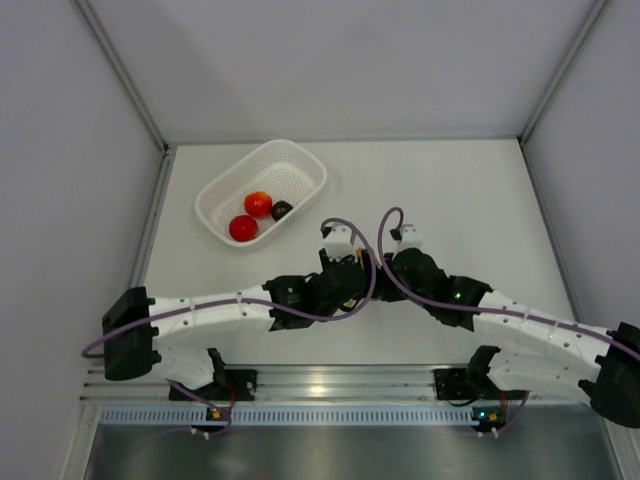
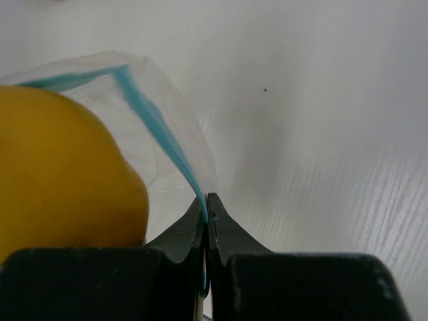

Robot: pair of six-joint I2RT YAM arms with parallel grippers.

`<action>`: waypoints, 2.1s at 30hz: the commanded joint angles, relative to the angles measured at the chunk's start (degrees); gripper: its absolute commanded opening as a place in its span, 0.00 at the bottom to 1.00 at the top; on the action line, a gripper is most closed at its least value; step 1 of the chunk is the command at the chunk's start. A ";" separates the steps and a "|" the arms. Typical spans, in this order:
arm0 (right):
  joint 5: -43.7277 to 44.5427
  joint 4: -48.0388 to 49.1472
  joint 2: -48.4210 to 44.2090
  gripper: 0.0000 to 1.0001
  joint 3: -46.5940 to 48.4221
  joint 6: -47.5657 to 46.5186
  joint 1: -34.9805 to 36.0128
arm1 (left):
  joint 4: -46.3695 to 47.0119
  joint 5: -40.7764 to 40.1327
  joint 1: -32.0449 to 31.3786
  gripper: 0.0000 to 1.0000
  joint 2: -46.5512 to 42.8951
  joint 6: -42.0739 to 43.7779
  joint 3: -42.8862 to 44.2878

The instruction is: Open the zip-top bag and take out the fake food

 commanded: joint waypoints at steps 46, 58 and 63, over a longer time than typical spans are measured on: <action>2.44 8.31 -9.70 0.00 -5.36 -1.49 -1.24 | 30.85 11.30 0.18 0.40 -5.06 -9.64 -10.73; -6.08 8.64 -8.03 0.00 -2.10 -1.94 -0.72 | 30.94 10.32 0.27 0.69 -3.41 -3.13 -11.72; -7.31 8.55 -8.82 0.00 -2.10 -2.46 -0.46 | 31.11 14.45 0.53 0.82 0.72 -1.73 -9.17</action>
